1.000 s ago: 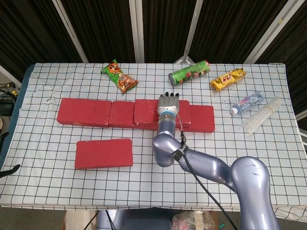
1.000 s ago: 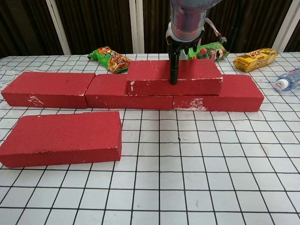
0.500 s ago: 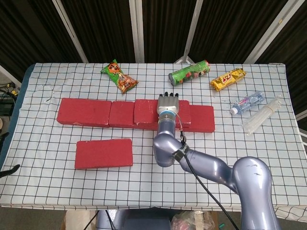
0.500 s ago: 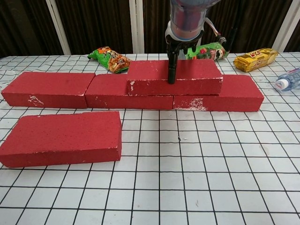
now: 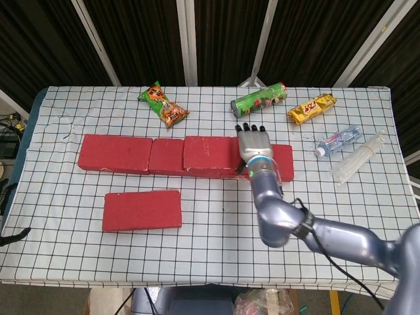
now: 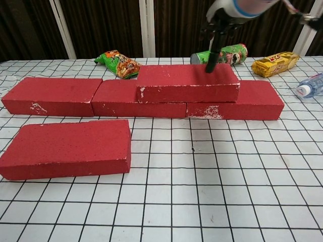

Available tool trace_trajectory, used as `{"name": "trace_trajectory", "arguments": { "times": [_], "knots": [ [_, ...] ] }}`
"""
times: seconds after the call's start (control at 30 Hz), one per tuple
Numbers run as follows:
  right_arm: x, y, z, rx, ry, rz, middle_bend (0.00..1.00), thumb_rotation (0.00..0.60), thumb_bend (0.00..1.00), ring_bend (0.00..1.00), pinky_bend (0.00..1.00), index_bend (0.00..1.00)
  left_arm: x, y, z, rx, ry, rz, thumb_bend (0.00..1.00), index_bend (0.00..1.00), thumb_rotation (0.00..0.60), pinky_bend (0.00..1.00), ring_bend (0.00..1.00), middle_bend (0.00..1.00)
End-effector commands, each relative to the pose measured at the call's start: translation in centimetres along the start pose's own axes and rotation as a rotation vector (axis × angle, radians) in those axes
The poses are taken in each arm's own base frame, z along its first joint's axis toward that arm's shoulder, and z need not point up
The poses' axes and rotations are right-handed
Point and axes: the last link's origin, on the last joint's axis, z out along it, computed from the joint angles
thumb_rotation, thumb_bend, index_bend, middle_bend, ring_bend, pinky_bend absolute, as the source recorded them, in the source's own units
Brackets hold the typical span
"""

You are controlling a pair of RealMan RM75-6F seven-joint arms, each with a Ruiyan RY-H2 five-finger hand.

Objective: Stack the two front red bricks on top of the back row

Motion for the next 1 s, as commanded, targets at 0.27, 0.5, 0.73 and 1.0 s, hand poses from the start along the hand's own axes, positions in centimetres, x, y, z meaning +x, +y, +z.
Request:
{"name": "trace_trajectory", "arguments": {
  "times": [0.27,0.5,0.73,1.0],
  "knots": [
    [-4.9,20.5,-9.7,-0.012,0.225,0.188,0.00,0.600,0.13,0.00,0.00,0.06,-0.3,1.2,-0.6,-0.088,-0.076,-0.066,0.00,0.10,0.600,0.00,0.00,0.02],
    [-10.3,25.0,-14.7,0.000,0.369,0.214,0.00,0.600,0.13,0.00,0.00,0.06,0.0,3.0,0.1,-0.112,-0.158,-0.007,0.00,0.00,0.600,0.00,0.00,0.00],
    [-14.9,25.9,-17.3,0.052,0.410,0.231,0.00,0.600,0.13,0.00,0.00,0.06,1.4,6.3,2.1,-0.117,-0.203,0.062,0.00,0.00,0.600,0.00,0.00,0.00],
    [-17.0,26.6,-17.7,0.048,0.400,0.248,0.00,0.600,0.13,0.00,0.00,0.06,2.0,10.9,4.7,-0.153,-0.281,0.135,0.00,0.00,0.600,0.00,0.00,0.00]
  ]
}}
